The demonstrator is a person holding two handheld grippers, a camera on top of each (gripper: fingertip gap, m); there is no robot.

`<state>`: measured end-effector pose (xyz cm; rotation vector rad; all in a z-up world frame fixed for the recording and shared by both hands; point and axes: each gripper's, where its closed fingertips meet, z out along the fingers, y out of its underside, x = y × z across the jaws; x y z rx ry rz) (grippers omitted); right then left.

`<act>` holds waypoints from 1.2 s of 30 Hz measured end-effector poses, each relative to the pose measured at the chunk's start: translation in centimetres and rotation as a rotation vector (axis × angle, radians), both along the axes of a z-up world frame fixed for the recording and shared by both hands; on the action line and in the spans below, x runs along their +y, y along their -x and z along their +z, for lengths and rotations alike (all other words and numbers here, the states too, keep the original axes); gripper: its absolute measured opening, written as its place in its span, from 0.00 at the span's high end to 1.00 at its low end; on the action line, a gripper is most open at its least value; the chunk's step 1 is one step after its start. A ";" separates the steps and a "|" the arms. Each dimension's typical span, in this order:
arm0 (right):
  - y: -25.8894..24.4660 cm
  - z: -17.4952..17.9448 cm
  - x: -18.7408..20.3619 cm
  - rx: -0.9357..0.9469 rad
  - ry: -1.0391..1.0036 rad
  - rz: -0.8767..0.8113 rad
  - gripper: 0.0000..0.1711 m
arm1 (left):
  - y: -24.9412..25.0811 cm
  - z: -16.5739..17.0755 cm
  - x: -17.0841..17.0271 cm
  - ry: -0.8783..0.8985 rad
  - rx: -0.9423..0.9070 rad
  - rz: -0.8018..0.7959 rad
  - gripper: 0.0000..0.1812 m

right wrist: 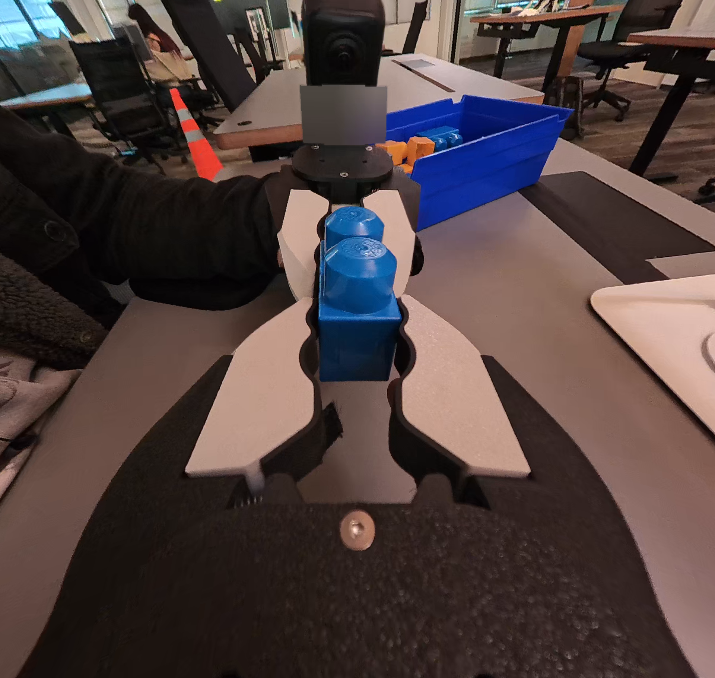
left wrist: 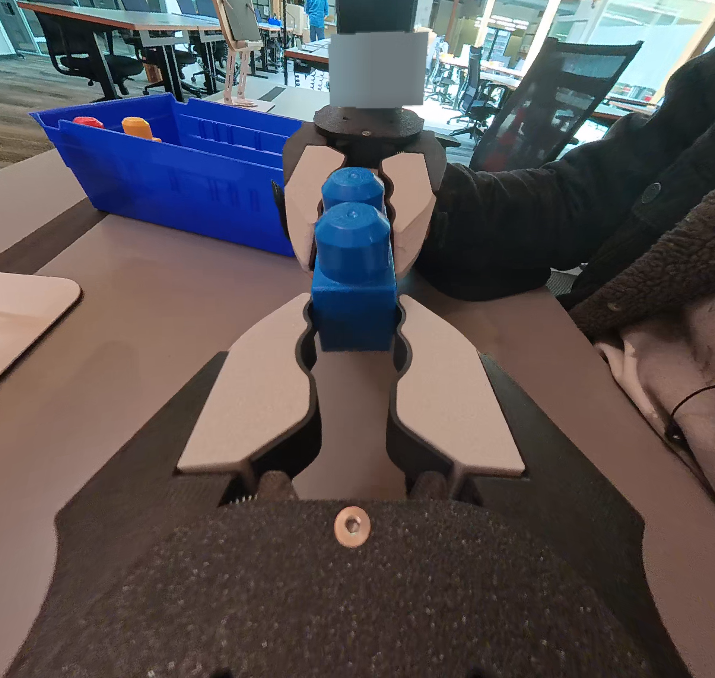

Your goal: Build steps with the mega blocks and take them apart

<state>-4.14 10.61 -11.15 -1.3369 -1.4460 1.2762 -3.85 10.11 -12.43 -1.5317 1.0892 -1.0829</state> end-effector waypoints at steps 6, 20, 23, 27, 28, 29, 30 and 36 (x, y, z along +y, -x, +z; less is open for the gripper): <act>-0.2 1.0 -0.2 0.069 -0.084 -0.005 0.79 | 0.1 1.0 -0.1 -0.079 0.001 0.021 0.80; 0.2 0.7 -0.3 -0.001 -0.292 -0.066 0.77 | 0.3 0.9 -0.1 -0.263 0.092 0.051 0.79; 0.4 0.5 -0.2 -0.015 -0.241 -0.068 0.78 | 0.4 0.8 0.1 -0.221 0.078 0.050 0.80; 0.2 -0.2 0.1 -0.047 -0.192 -0.057 0.79 | 0.8 0.0 0.7 -0.172 0.110 0.074 0.76; 0.1 -0.4 0.3 -0.052 -0.178 -0.062 0.79 | 1.1 0.1 0.9 -0.162 0.111 0.090 0.74; 0.0 -0.4 0.6 -0.057 -0.166 -0.068 0.79 | 1.5 0.4 1.3 -0.157 0.108 0.115 0.73; -0.2 -0.4 0.9 -0.058 -0.158 -0.079 0.79 | 2.0 0.7 1.7 -0.158 0.112 0.143 0.72; -0.7 -1.4 2.3 -0.099 -0.122 -0.117 0.79 | 9.6 5.3 5.2 -0.188 0.101 0.495 0.79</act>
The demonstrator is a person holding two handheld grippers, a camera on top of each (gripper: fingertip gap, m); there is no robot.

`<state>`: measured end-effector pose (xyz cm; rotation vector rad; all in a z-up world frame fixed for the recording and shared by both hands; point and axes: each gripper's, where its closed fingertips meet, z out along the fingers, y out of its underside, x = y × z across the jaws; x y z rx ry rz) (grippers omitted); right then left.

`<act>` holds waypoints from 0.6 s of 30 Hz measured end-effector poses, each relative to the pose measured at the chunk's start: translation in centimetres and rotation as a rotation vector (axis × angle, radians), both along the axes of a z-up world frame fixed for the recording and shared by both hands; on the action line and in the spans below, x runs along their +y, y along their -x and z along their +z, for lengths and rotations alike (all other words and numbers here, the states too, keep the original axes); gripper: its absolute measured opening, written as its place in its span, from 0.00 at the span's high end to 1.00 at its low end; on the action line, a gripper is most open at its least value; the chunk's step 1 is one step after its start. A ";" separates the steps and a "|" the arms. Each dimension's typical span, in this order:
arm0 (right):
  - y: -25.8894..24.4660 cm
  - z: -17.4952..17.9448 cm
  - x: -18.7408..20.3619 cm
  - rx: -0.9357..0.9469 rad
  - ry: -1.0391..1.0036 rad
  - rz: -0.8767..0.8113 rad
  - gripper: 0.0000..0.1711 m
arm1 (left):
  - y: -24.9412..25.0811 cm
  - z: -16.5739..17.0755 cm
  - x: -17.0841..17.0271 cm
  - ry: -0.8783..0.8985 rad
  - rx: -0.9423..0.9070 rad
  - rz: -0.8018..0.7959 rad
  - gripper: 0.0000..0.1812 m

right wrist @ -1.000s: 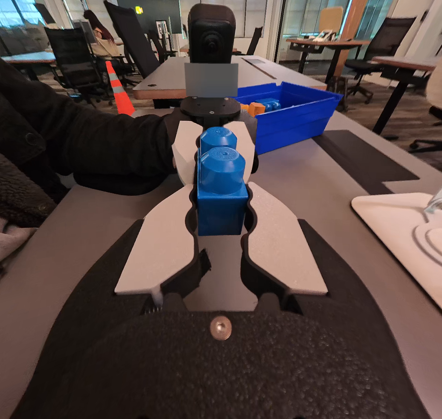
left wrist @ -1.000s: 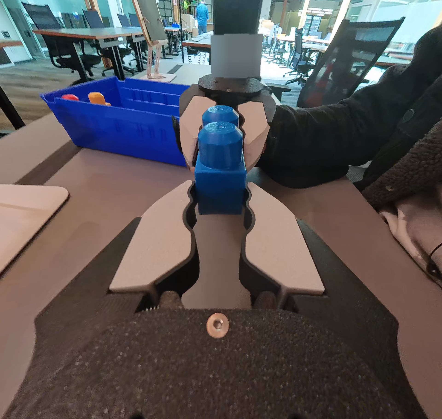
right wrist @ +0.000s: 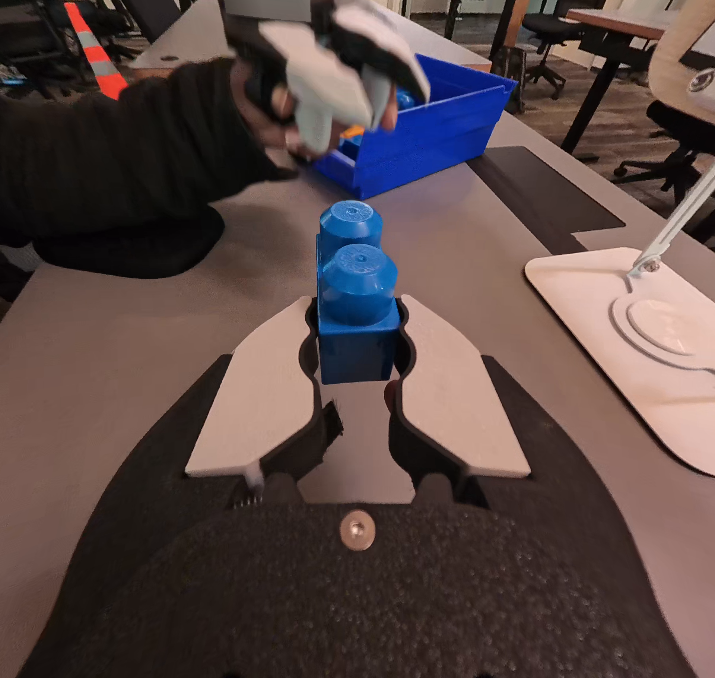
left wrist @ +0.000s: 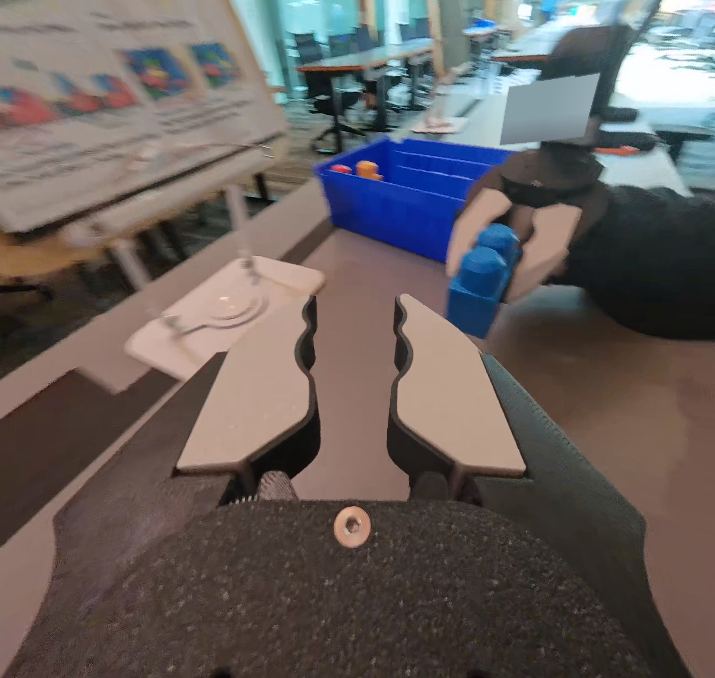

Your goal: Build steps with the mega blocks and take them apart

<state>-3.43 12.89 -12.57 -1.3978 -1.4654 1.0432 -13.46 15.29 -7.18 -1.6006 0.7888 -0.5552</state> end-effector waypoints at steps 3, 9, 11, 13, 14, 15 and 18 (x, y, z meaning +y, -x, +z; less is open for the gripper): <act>0.0 -0.6 0.2 -0.020 0.007 -0.002 0.79 | 7.0 2.7 0.5 0.005 0.005 0.189 0.82; 0.2 -1.2 0.2 -0.036 0.020 0.005 0.78 | 19.3 -1.3 -0.7 0.327 0.370 0.353 0.78; 0.3 -1.6 0.0 -0.049 0.023 0.013 0.79 | 21.6 -4.3 -1.7 0.472 0.514 0.327 0.78; 0.4 -2.0 -0.1 -0.060 0.027 0.017 0.79 | 22.8 -7.1 -2.6 0.591 0.647 0.281 0.78; 0.4 -2.1 -0.1 -0.064 0.029 0.019 0.79 | 23.2 -8.2 -3.0 0.635 0.712 0.254 0.78; 0.4 -2.2 -0.1 -0.065 0.032 0.020 0.79 | 23.4 -9.1 -3.3 0.666 0.761 0.224 0.78; 0.4 -2.5 -0.1 -0.069 0.041 0.023 0.79 | 24.3 -10.9 -3.0 0.718 0.864 0.194 0.78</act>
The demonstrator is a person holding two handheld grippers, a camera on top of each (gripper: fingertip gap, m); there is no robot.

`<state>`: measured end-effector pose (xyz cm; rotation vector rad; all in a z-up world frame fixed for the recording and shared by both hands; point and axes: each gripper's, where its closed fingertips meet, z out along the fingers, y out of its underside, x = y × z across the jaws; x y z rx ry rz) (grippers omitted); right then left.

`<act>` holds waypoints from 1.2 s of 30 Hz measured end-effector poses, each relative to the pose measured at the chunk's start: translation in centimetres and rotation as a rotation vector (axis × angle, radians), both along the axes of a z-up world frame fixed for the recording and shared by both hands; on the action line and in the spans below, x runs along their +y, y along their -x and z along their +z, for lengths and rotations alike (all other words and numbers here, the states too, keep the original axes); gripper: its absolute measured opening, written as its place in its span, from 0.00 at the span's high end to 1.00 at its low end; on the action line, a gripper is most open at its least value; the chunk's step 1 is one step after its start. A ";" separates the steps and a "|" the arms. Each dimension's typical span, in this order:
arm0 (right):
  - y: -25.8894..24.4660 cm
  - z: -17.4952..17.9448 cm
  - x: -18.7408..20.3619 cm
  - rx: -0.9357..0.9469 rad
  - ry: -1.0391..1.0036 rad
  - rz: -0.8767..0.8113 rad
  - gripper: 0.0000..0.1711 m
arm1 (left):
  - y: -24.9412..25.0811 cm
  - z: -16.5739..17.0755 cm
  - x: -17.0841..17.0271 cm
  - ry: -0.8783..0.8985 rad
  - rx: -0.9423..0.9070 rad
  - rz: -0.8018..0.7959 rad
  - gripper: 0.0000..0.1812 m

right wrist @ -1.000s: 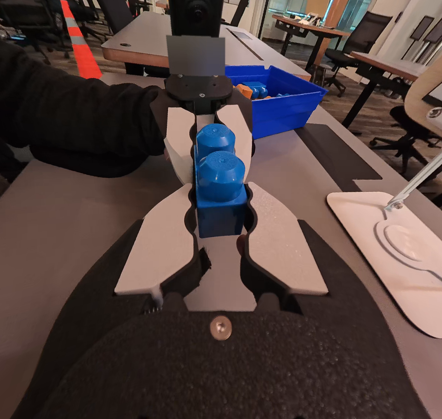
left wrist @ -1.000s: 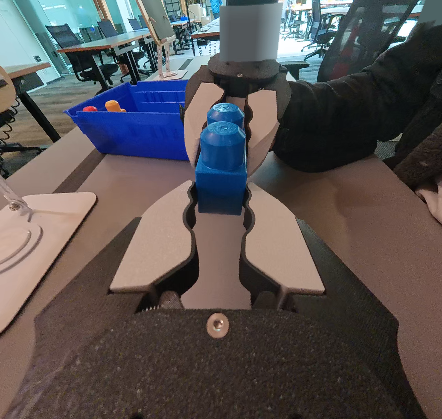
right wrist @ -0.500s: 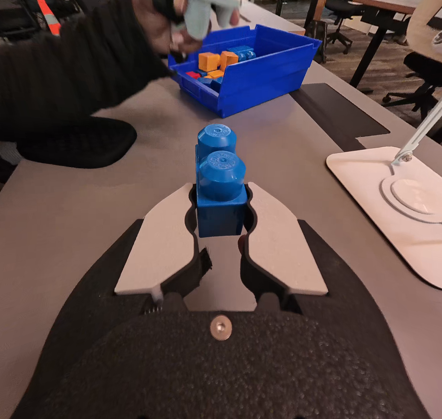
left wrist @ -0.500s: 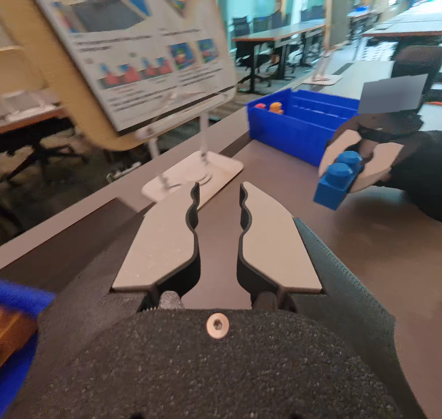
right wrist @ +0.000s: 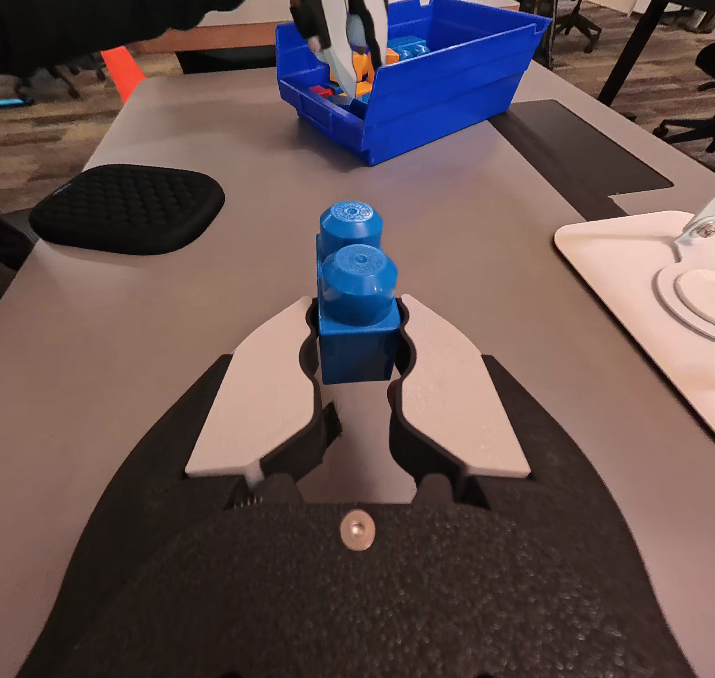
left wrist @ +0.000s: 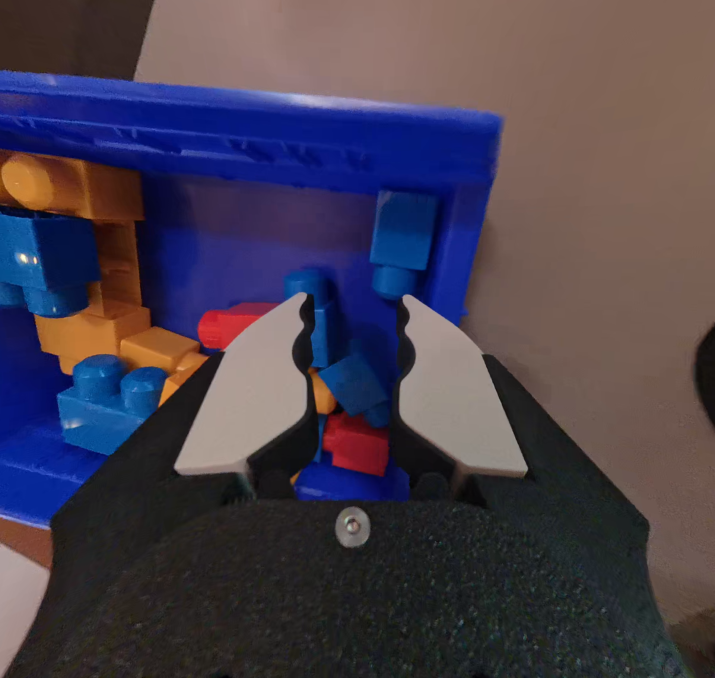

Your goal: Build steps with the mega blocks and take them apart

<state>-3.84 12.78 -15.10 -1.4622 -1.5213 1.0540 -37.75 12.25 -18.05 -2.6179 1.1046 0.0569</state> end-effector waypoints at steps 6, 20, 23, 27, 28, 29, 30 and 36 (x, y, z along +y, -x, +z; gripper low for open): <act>-0.1 -0.3 0.1 -0.005 0.012 0.004 0.79 | 2.6 -1.9 0.6 0.106 0.114 0.019 0.74; -0.1 -0.7 -0.2 -0.012 0.031 0.028 0.79 | 3.5 -4.9 2.0 0.238 0.251 -0.035 0.72; -0.1 -0.9 -0.2 -0.019 0.032 0.029 0.79 | 3.7 -5.0 1.7 0.277 0.245 -0.009 0.71; -0.1 -1.0 -0.2 -0.021 0.037 0.030 0.79 | 3.1 -4.3 1.6 0.290 0.149 0.049 0.70; -0.1 -1.0 -0.2 -0.024 0.038 0.031 0.79 | 3.1 -4.2 1.7 0.290 0.138 0.062 0.70; 0.0 -1.1 -0.2 -0.027 0.038 0.032 0.79 | 3.0 -4.1 1.7 0.296 0.125 0.075 0.70; 0.0 -1.2 -0.3 -0.030 0.038 0.033 0.79 | 2.9 -4.1 1.7 0.308 0.106 0.093 0.70; 0.1 -1.5 -0.4 -0.042 0.038 0.039 0.79 | 2.4 -4.9 2.0 0.380 0.036 0.236 0.70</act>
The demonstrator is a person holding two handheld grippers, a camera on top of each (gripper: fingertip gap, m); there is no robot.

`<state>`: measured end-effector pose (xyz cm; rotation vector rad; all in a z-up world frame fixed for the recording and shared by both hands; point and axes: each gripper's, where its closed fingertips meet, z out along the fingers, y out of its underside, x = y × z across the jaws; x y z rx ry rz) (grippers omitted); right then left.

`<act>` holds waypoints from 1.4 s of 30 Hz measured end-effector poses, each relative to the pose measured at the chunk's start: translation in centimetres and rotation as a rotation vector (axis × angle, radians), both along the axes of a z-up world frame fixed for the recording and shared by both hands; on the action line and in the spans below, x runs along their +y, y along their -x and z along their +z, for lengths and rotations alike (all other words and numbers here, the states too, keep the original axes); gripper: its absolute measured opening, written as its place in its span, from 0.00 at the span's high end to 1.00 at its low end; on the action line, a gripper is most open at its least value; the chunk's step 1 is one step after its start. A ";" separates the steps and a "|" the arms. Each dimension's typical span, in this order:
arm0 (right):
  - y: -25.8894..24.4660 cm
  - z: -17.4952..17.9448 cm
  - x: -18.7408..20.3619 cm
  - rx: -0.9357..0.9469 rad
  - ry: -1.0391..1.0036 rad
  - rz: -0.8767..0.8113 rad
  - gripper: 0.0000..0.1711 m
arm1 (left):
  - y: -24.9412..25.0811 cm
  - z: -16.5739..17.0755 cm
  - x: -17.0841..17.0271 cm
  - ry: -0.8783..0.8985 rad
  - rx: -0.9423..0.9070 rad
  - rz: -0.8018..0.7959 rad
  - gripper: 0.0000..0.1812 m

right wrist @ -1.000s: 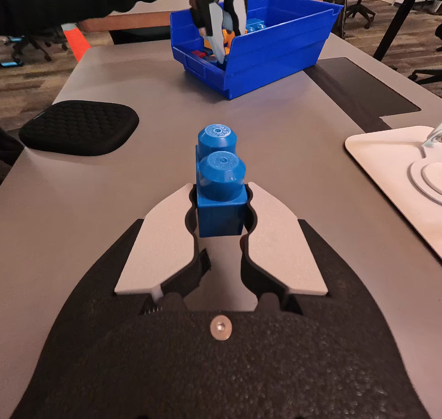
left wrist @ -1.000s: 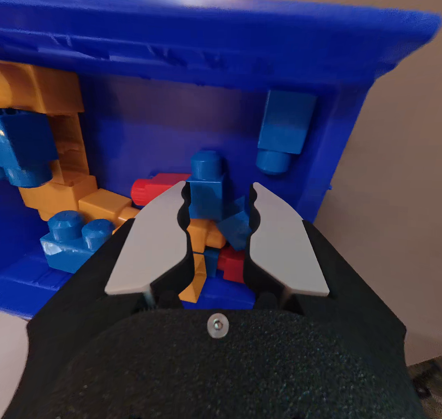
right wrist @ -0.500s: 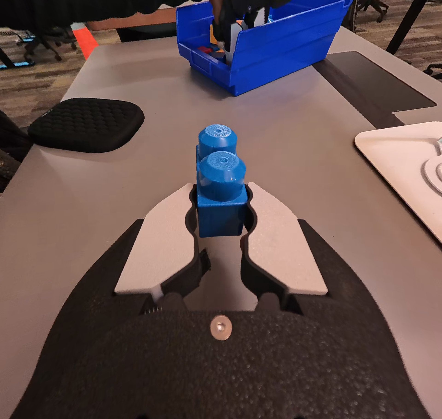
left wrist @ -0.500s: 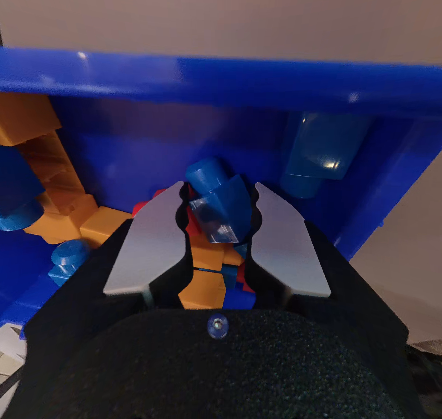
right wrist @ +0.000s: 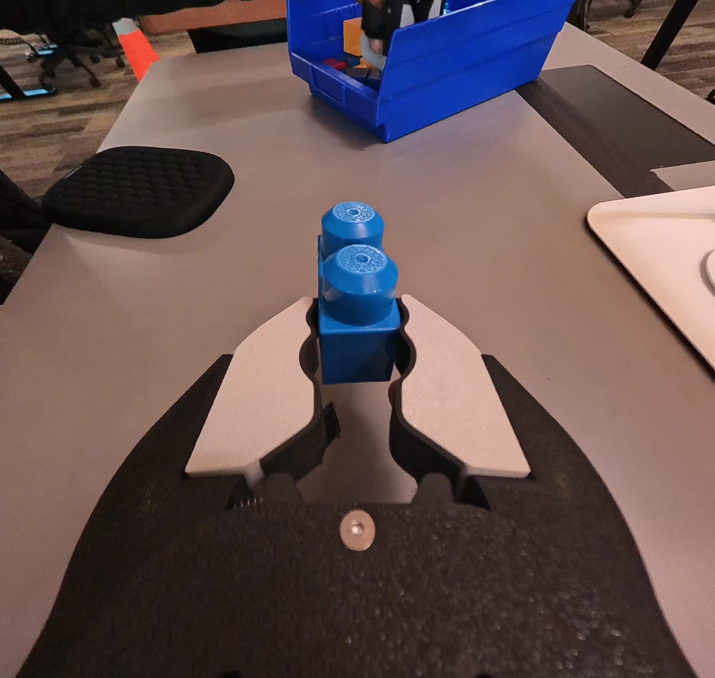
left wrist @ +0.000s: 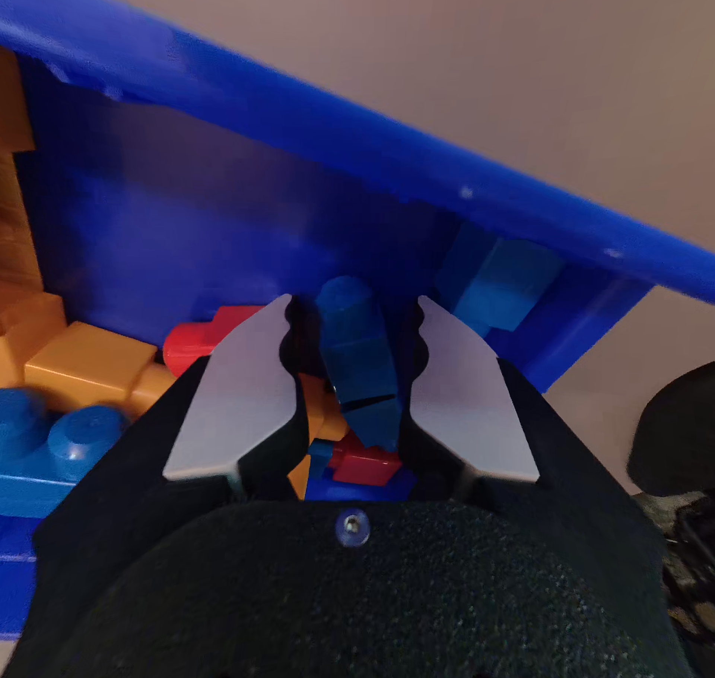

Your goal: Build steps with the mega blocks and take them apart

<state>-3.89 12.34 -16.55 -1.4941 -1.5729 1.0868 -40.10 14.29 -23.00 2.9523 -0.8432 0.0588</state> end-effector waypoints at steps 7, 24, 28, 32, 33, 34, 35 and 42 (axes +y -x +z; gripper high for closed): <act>-0.1 0.1 0.3 0.002 -0.012 -0.009 0.79 | 0.5 0.6 0.3 -0.048 0.029 0.008 0.83; 0.4 4.4 -2.1 0.214 0.085 0.087 0.79 | -27.3 25.3 0.1 -1.072 -0.996 -0.259 0.83; 0.4 4.3 -2.2 0.199 0.089 0.088 0.79 | -33.3 23.1 -1.3 -1.006 -1.144 -0.329 0.83; 0.4 3.8 -2.0 0.177 0.105 0.082 0.79 | -35.6 20.7 -0.8 -0.957 -1.199 -0.319 0.83; 0.5 3.8 -2.1 0.177 0.112 0.086 0.79 | -35.8 19.9 -0.7 -0.938 -1.189 -0.323 0.83; 0.5 3.8 -2.1 0.181 0.118 0.092 0.79 | -36.0 19.3 -0.6 -0.934 -1.181 -0.332 0.83; 0.4 3.8 -2.2 0.184 0.124 0.100 0.79 | -36.1 18.9 -0.8 -0.918 -1.189 -0.347 0.83; 0.4 3.7 -2.5 0.181 0.130 0.121 0.79 | -36.7 17.7 -2.2 -0.780 -1.299 -0.396 0.83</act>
